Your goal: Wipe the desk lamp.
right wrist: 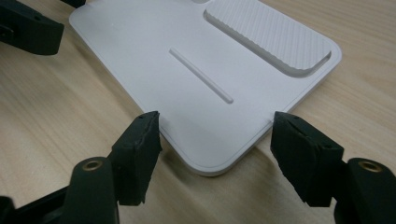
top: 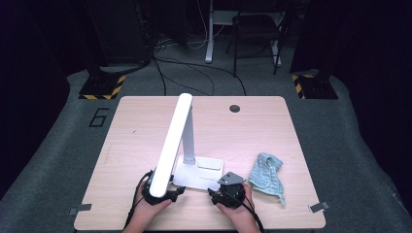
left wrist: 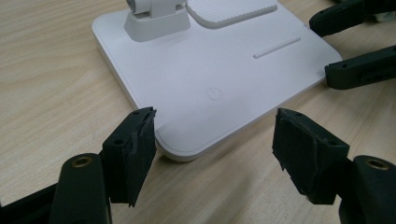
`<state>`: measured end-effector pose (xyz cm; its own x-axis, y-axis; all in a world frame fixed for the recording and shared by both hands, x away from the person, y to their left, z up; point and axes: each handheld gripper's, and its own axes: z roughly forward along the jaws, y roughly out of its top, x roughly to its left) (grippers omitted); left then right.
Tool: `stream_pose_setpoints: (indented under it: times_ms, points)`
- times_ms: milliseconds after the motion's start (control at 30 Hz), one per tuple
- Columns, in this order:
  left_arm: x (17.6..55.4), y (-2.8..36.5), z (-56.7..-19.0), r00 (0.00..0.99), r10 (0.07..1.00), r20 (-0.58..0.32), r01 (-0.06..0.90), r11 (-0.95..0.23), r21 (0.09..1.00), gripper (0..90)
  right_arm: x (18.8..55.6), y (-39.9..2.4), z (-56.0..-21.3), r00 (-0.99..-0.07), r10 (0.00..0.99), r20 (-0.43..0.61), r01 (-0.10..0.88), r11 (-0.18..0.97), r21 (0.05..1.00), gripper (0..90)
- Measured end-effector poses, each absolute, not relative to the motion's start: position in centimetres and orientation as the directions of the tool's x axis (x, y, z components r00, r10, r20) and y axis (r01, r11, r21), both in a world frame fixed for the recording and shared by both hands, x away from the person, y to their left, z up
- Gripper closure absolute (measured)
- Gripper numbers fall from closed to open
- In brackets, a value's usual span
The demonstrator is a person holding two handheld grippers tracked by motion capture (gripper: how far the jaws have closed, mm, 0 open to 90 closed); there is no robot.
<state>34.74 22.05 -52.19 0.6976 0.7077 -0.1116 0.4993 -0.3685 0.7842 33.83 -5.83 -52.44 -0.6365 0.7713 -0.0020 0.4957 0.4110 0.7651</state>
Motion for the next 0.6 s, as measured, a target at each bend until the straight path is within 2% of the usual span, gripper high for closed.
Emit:
stream_pose_setpoints:
  times_ms: [167, 600]
  points:
    - [34.7, 22.1, -52.3, 0.690, 0.716, -0.102, 0.504, -0.375, 0.778, 33.7, 34.1, -5.7, -52.5, -0.626, 0.779, -0.002, 0.496, 0.400, 0.771, 35.7]
    - [34.8, 22.1, -52.2, 0.689, 0.714, -0.121, 0.511, -0.361, 0.780, 33.7, 34.7, -5.8, -52.6, -0.609, 0.793, 0.023, 0.525, 0.380, 0.762, 38.5]
